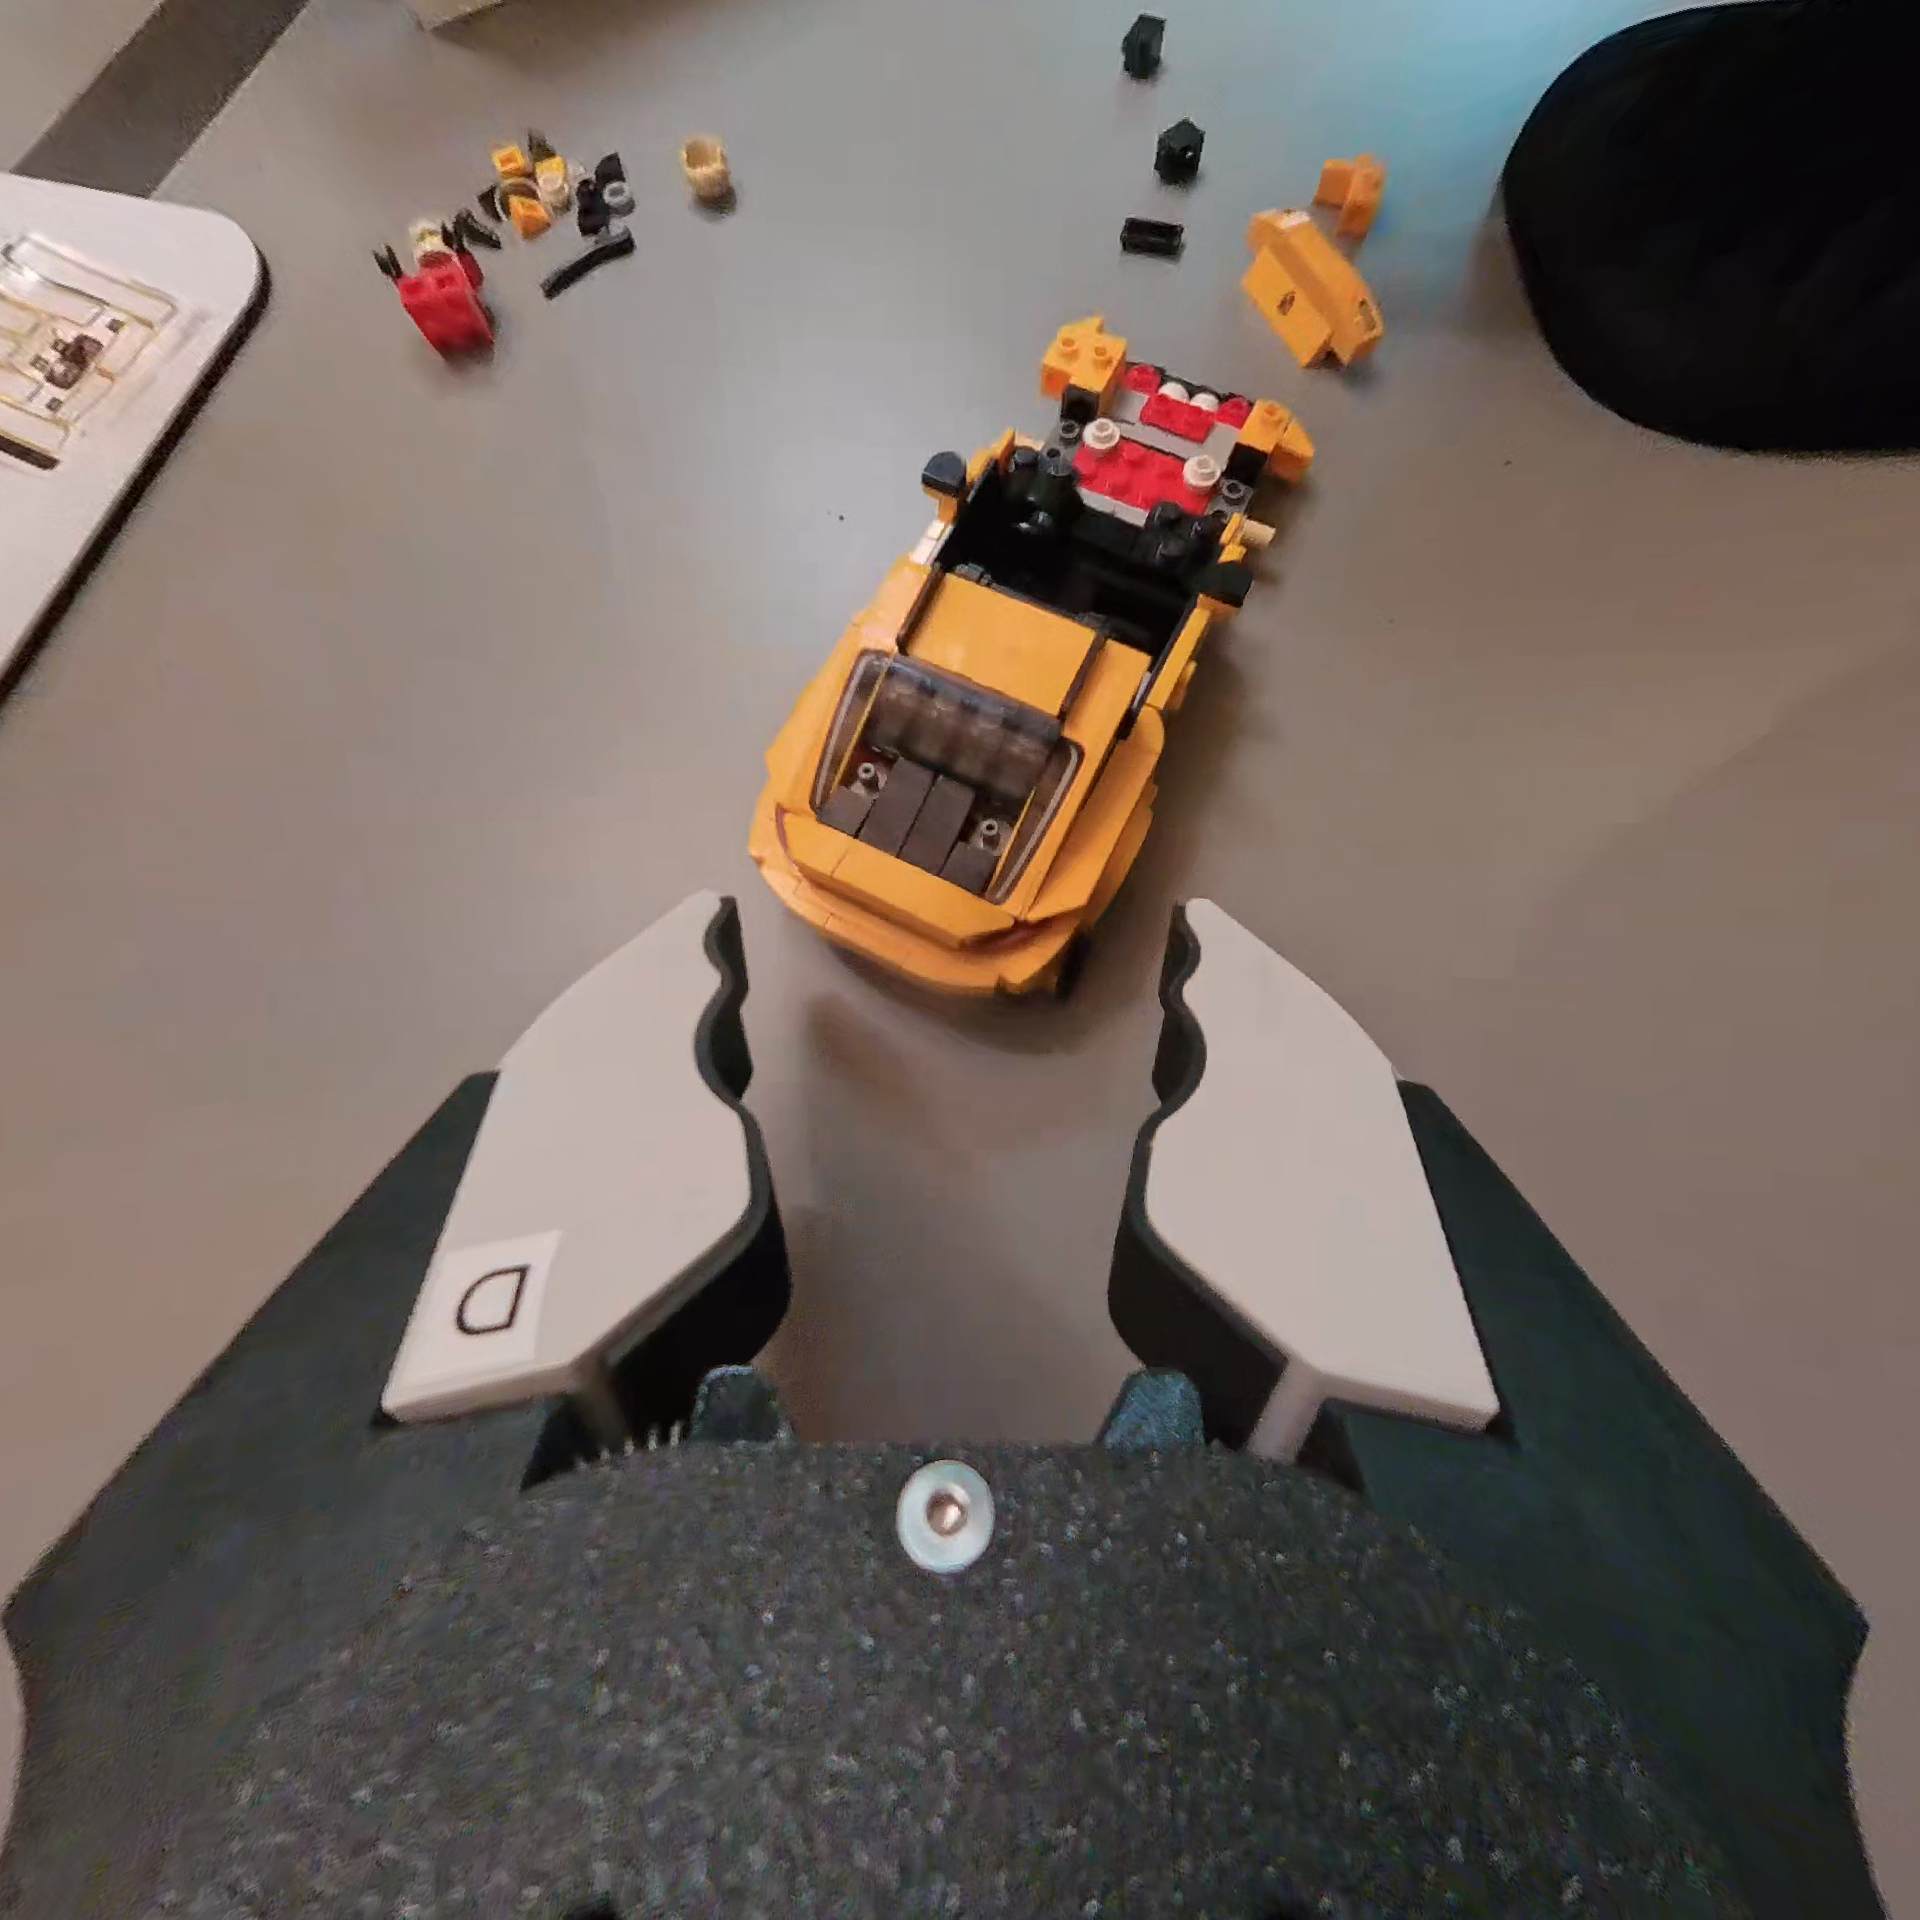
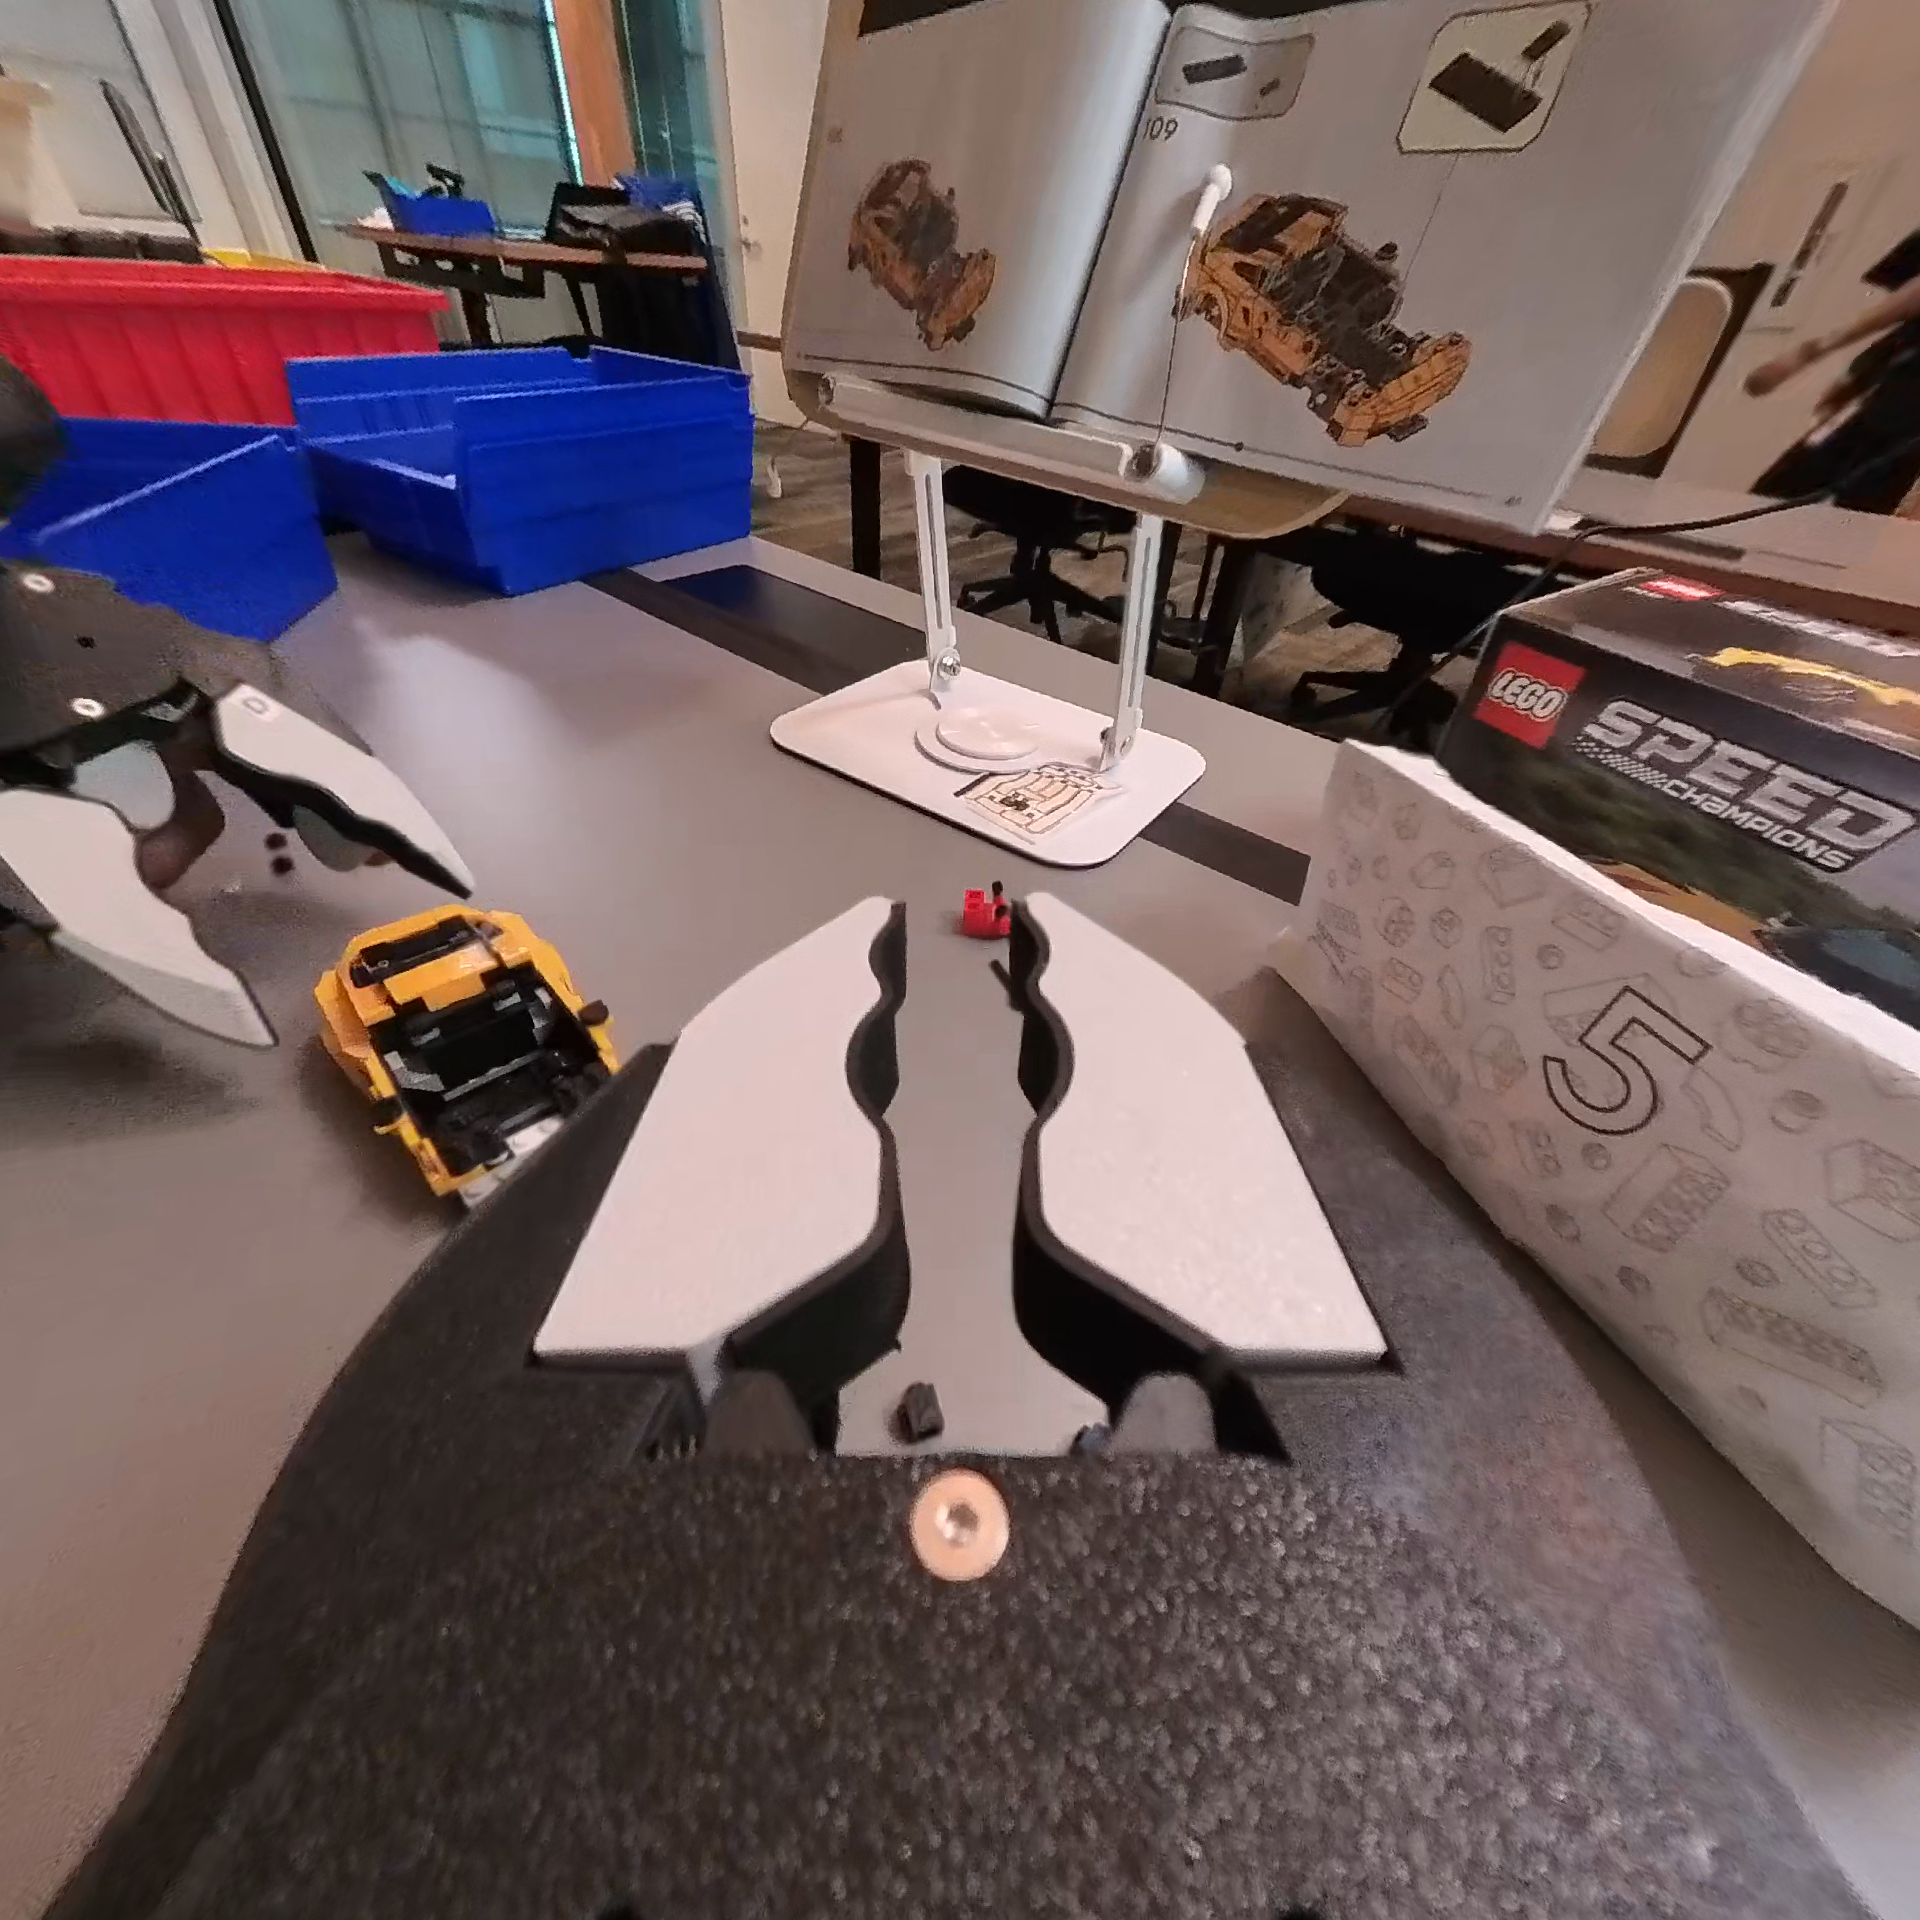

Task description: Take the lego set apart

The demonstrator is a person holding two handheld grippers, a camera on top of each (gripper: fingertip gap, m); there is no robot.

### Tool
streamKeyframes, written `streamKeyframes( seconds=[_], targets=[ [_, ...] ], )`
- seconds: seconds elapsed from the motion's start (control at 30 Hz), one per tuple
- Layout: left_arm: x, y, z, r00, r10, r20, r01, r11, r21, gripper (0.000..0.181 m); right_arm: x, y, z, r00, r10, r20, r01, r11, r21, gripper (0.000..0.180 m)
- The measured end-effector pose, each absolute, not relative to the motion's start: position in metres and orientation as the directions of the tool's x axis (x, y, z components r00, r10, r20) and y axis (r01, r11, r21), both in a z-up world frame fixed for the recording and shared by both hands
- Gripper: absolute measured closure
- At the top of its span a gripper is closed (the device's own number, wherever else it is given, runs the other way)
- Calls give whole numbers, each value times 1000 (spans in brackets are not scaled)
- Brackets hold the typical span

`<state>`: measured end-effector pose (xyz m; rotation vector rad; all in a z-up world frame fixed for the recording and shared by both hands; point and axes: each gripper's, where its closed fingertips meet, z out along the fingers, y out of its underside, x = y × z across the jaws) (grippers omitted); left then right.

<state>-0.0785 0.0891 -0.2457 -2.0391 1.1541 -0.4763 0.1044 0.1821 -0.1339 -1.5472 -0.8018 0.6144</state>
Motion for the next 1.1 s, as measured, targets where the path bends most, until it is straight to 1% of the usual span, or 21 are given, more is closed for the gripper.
streamKeyframes(
  seconds=[0.1, 0.13, 0.2, 0.27, 0.33, 0.47, 0.63, 0.7, 0.8, 0.9, 0.97, 1.03, 1.1],
  targets=[
    [-82, 97, -252, 540, -834, -114, -626, -307, -717, 110, 99, 181, -143, 607, 790, 79, 179, -40, -983, 161],
    [-82, 98, -252, 532, -839, -116, -632, -302, -714, 114, 97, 181, -146, 605, 791, 94, 199, -36, -979, 161],
    [-87, 103, -252, 550, -826, -124, -626, -310, -715, 128, 93, 178, -152, 588, 799, 127, 244, -25, -969, 161],
    [-100, 112, -250, 593, -791, -151, -610, -319, -726, 134, 87, 173, -159, 556, 815, 163, 302, -16, -953, 161],
    [-108, 118, -242, 632, -762, -140, -564, -329, -757, 134, 79, 165, -169, 501, 842, 200, 376, -4, -927, 161],
    [-109, 117, -229, 651, -750, -118, -495, -302, -815, 133, 63, 146, -197, 377, 909, 179, 489, -31, -872, 156],
    [-92, 106, -224, 607, -784, -131, -480, -230, -847, 128, 50, 121, -220, 244, 963, 114, 569, -47, -821, 136],
    [-88, 105, -223, 600, -789, -134, -474, -215, -854, 124, 46, 116, -224, 219, 970, 104, 580, -44, -813, 125],
    [-87, 106, -218, 607, -780, -153, -462, -190, -866, 121, 43, 114, -223, 219, 969, 114, 581, -35, -813, 115],
    [-91, 110, -202, 649, -745, -155, -400, -160, -902, 126, 40, 118, -217, 248, 960, 130, 551, -30, -834, 111],
    [-98, 118, -186, 711, -690, -137, -321, -145, -936, 136, 39, 124, -209, 285, 949, 134, 506, -30, -862, 111],
    [-110, 135, -167, 792, -596, -136, -251, -115, -961, 135, 38, 129, -201, 324, 938, 126, 455, -37, -890, 110],
    [-128, 160, -142, 871, -455, -184, -234, -56, -971, 132, 40, 135, -193, 362, 923, 131, 413, -33, -910, 110]
  ],
)
